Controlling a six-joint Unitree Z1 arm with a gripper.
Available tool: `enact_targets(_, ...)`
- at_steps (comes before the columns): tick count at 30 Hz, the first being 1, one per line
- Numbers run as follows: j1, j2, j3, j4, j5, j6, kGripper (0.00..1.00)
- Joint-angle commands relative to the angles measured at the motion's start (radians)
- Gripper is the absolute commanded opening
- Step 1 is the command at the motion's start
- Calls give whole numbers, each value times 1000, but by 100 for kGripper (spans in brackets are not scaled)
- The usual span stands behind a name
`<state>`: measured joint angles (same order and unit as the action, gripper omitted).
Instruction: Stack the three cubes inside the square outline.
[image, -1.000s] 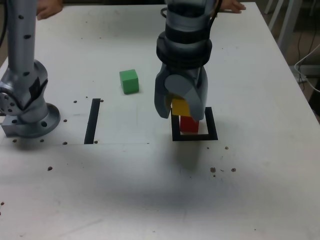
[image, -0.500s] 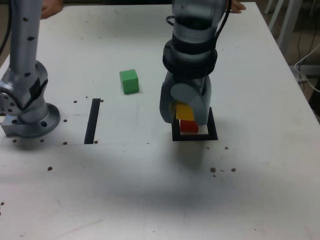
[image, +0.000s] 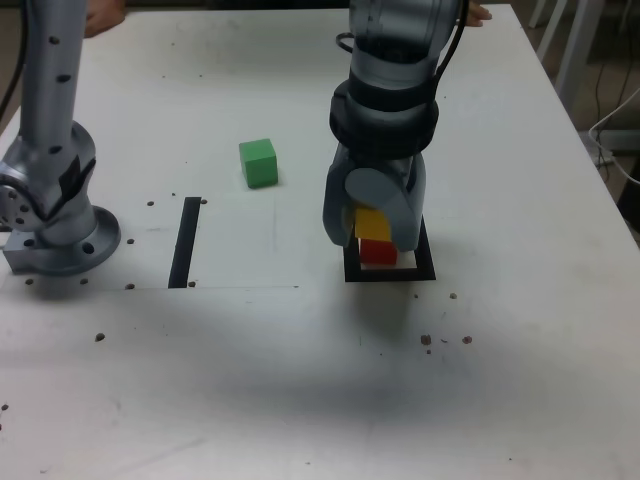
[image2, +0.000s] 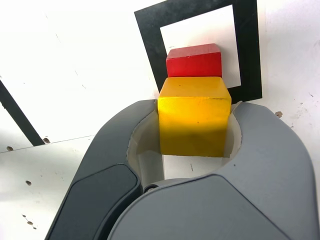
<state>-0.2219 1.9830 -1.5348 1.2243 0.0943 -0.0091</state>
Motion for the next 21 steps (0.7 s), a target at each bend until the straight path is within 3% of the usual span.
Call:
enact_targets(1,0,5,-5,3,8,-2,36)
enact_targets(12,1,16,-7,7,15,-2,39)
enact_targets(15,1,14,-7,11,18,0,51)
enact_targets(19,1,9,-7,15,31,1,81)
enact_targets(21,1,8,-5,19,41,-3,91)
